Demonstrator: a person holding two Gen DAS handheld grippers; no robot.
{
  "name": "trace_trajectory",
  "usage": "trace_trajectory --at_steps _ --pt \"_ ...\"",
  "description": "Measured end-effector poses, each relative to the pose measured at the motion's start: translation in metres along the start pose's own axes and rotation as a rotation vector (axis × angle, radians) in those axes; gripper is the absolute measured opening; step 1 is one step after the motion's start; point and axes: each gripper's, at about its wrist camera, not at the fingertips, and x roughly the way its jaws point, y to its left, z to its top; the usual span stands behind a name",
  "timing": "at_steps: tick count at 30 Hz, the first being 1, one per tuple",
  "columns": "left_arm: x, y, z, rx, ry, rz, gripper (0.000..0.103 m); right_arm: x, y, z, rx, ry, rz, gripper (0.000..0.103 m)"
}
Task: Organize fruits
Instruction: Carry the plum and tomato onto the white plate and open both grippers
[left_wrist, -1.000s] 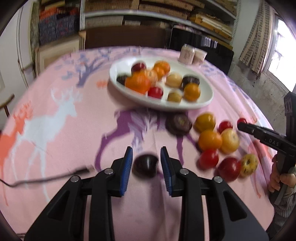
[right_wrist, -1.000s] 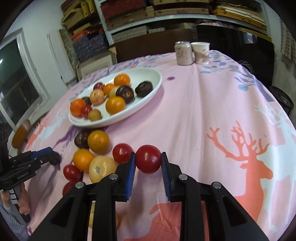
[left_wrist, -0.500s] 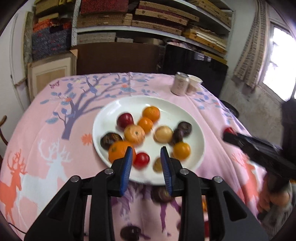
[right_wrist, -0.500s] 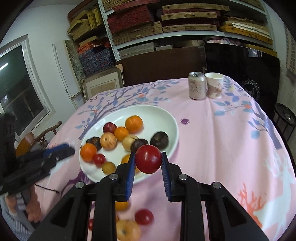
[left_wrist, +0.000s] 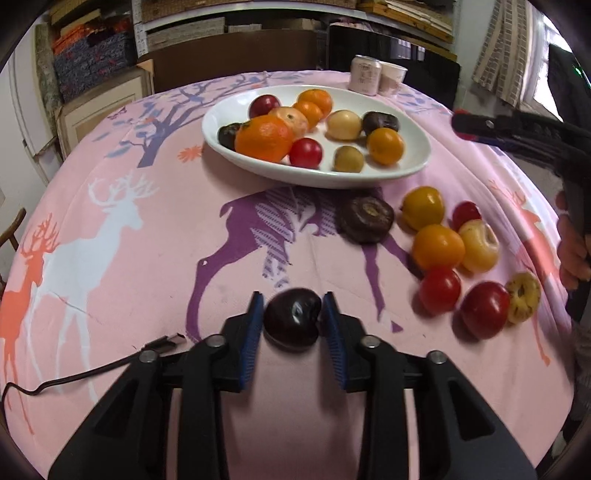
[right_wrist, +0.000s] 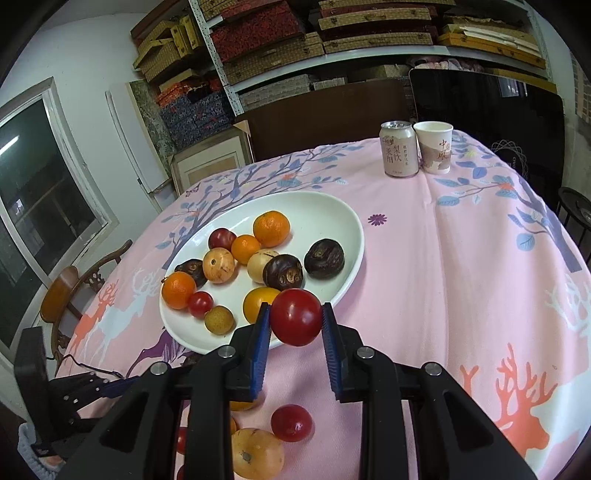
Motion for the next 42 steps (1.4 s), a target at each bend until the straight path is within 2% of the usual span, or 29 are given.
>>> trace_trajectory --at_steps 2,4,9,12,14,15,16,17,18,20,23,25,30,33,36,42 --pt "-0.002 -0.001 0.002 -0.003 -0.001 -0.011 0.028 0.0 -0.001 0.0 0.004 0.0 0.005 0.028" --pt "-0.011 -0.003 0.013 -0.012 -0.035 -0.004 0.028 -0.003 0.0 0.0 0.005 -0.009 0.008 0.028" --pt "-0.024 -0.015 0.085 -0.043 -0.148 -0.05 0.028 0.009 0.018 0.015 -0.056 0.01 0.006 0.028" --pt "0.004 -0.031 0.119 -0.037 -0.131 -0.061 0.028 0.027 0.026 0.027 -0.087 0.034 -0.014 0.029" --pt "0.022 -0.034 0.127 -0.051 -0.125 -0.026 0.029 0.039 0.025 0.03 -0.095 0.051 -0.026 0.038" --pt "0.028 -0.033 0.129 -0.061 -0.125 -0.023 0.029 0.039 0.022 0.029 -0.082 0.035 -0.043 0.053" --pt "0.033 -0.03 0.13 -0.078 -0.125 -0.031 0.032 0.037 0.018 0.028 -0.066 0.006 -0.052 0.06" --pt "0.035 -0.026 0.13 -0.098 -0.131 -0.042 0.042 0.035 0.015 0.028 -0.063 -0.005 -0.043 0.06" --pt "0.034 -0.024 0.13 -0.108 -0.141 -0.044 0.048 0.033 0.013 0.028 -0.065 -0.007 -0.034 0.06" --pt "0.027 -0.02 0.127 -0.122 -0.178 -0.04 0.067 0.026 0.009 0.03 -0.051 -0.034 -0.032 0.06" --pt "0.015 -0.02 0.118 -0.11 -0.201 -0.048 0.074 0.012 0.003 0.029 -0.016 -0.075 -0.006 0.07" --pt "0.005 -0.019 0.105 -0.111 -0.213 -0.037 0.078 0.005 -0.002 0.023 0.0 -0.097 -0.021 0.078" --pt "-0.012 -0.025 0.068 -0.096 -0.189 -0.05 0.079 -0.006 -0.013 0.003 0.035 -0.087 -0.052 0.079" --pt "-0.017 -0.03 0.042 -0.093 -0.155 -0.074 0.079 -0.021 -0.022 -0.011 0.089 -0.11 -0.048 0.087" --pt "-0.021 -0.039 0.015 -0.038 -0.132 -0.087 0.079 -0.033 -0.035 -0.019 0.145 -0.132 -0.03 0.088" --pt "-0.019 -0.05 0.001 0.017 -0.109 -0.096 0.079 -0.046 -0.041 -0.036 0.178 -0.137 0.007 0.088"
